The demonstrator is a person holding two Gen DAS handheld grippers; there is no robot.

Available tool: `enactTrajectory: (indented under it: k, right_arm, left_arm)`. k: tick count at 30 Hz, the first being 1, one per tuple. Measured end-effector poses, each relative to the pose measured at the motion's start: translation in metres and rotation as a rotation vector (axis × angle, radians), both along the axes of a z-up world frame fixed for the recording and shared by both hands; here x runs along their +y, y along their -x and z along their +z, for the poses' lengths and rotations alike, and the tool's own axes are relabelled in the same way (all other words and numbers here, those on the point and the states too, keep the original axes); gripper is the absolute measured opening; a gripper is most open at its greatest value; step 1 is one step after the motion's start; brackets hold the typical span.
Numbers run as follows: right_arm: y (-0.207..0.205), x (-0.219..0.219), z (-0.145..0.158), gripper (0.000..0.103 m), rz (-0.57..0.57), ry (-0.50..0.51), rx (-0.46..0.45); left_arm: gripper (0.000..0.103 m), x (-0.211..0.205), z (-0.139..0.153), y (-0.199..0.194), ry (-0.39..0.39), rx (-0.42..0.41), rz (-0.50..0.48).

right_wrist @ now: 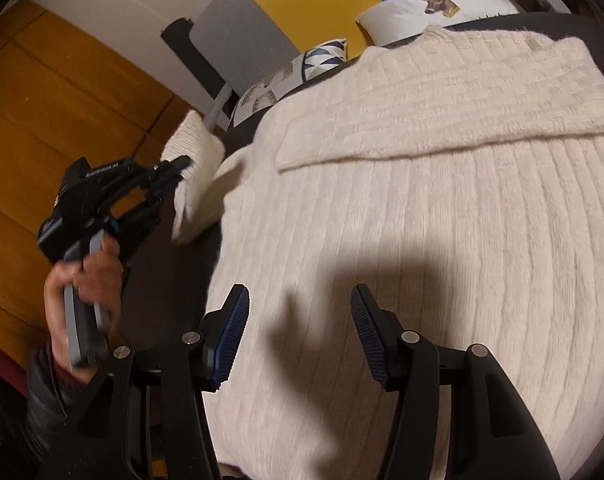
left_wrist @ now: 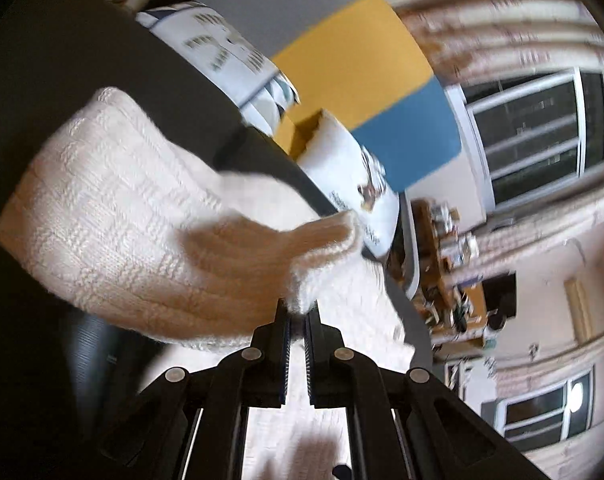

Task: Fold clothes
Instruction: 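Fold the held hem toward the collar with the left gripper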

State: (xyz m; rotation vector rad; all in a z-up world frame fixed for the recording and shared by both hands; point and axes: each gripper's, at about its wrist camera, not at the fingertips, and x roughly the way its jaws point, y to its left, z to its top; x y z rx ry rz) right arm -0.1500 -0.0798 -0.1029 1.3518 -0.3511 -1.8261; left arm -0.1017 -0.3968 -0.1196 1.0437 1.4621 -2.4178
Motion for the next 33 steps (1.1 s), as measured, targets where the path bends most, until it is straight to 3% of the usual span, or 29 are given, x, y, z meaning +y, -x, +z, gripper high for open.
enactTrajectory:
  k: [6,15,18,21,27,33]
  right_arm:
    - [0.023,-0.004,0.005,0.057,-0.026,0.094,-0.026]
    - [0.035,-0.004,0.002,0.056,-0.047,0.097,0.021]
    - [0.038,-0.007,0.0,0.056,-0.059,0.1,0.015]
    - [0.045,-0.008,-0.002,0.056,-0.08,0.125,-0.018]
    - [0.06,-0.013,-0.014,0.056,-0.154,0.159,-0.096]
    - [0.063,-0.027,-0.02,0.056,-0.18,0.176,-0.16]
  left_arm:
    - [0.005,0.044,-0.014,0.03,0.021,-0.053,-0.074]
    - [0.005,0.075,-0.032,0.053,0.054,-0.109,-0.164]
    - [0.006,0.075,-0.038,0.057,0.026,-0.12,-0.182]
    - [0.014,0.072,-0.04,0.058,-0.006,-0.13,-0.198]
    - [0.02,0.058,-0.034,0.04,-0.097,-0.074,-0.198]
    - [0.021,0.017,-0.023,-0.018,-0.163,0.022,-0.114]
